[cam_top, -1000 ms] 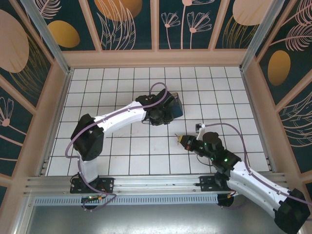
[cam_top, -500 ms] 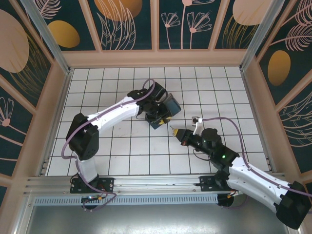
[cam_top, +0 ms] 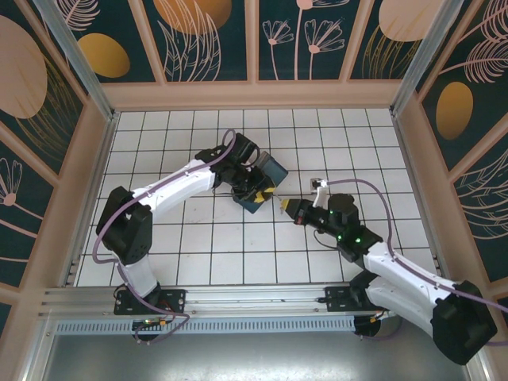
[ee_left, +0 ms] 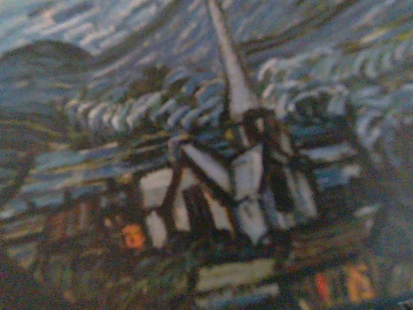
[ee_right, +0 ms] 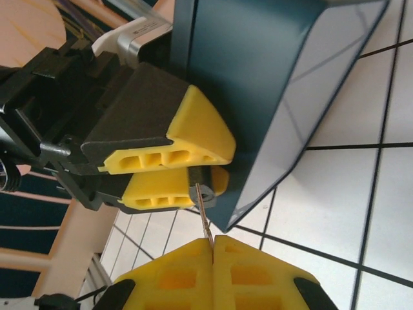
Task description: Unlock a padlock with a key
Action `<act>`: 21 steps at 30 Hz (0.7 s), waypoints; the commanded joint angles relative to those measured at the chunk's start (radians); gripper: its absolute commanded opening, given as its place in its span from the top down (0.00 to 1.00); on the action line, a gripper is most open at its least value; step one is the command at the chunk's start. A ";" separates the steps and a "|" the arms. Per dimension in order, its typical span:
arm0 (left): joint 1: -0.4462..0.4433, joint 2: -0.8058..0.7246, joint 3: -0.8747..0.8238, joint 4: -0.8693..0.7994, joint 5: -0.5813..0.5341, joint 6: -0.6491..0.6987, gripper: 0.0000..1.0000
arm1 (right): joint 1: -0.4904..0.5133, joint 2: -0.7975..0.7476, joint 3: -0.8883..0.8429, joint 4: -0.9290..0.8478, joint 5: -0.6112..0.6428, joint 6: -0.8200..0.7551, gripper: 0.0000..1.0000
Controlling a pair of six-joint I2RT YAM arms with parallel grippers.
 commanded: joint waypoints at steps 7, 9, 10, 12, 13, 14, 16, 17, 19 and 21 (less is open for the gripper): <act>0.022 -0.053 -0.032 0.090 0.050 -0.025 0.71 | -0.007 0.057 0.015 0.145 -0.089 0.002 1.00; 0.023 -0.053 -0.038 0.099 0.051 -0.031 0.71 | -0.006 0.062 0.013 0.155 -0.096 0.006 1.00; 0.024 -0.053 -0.040 0.103 0.053 -0.033 0.71 | -0.005 0.061 0.013 0.155 -0.093 0.007 1.00; 0.024 -0.053 -0.044 0.108 0.054 -0.035 0.71 | -0.007 0.064 0.013 0.144 -0.085 0.000 1.00; 0.023 -0.053 -0.048 0.112 0.055 -0.038 0.71 | -0.008 0.068 0.018 0.128 -0.078 -0.005 1.00; 0.024 -0.052 -0.050 0.114 0.053 -0.040 0.71 | -0.010 0.073 0.019 0.120 -0.074 -0.009 1.00; 0.030 -0.052 -0.057 0.122 0.052 -0.045 0.71 | -0.010 0.086 0.019 0.117 -0.072 -0.012 1.00; 0.029 -0.074 -0.061 0.124 0.052 -0.046 0.71 | -0.011 0.090 0.019 0.117 -0.068 -0.011 1.00; 0.033 -0.086 -0.064 0.127 0.051 -0.048 0.71 | -0.012 0.094 0.019 0.112 -0.059 -0.014 1.00; 0.035 -0.091 -0.065 0.128 0.050 -0.048 0.71 | -0.014 0.096 0.021 0.113 -0.060 -0.017 1.00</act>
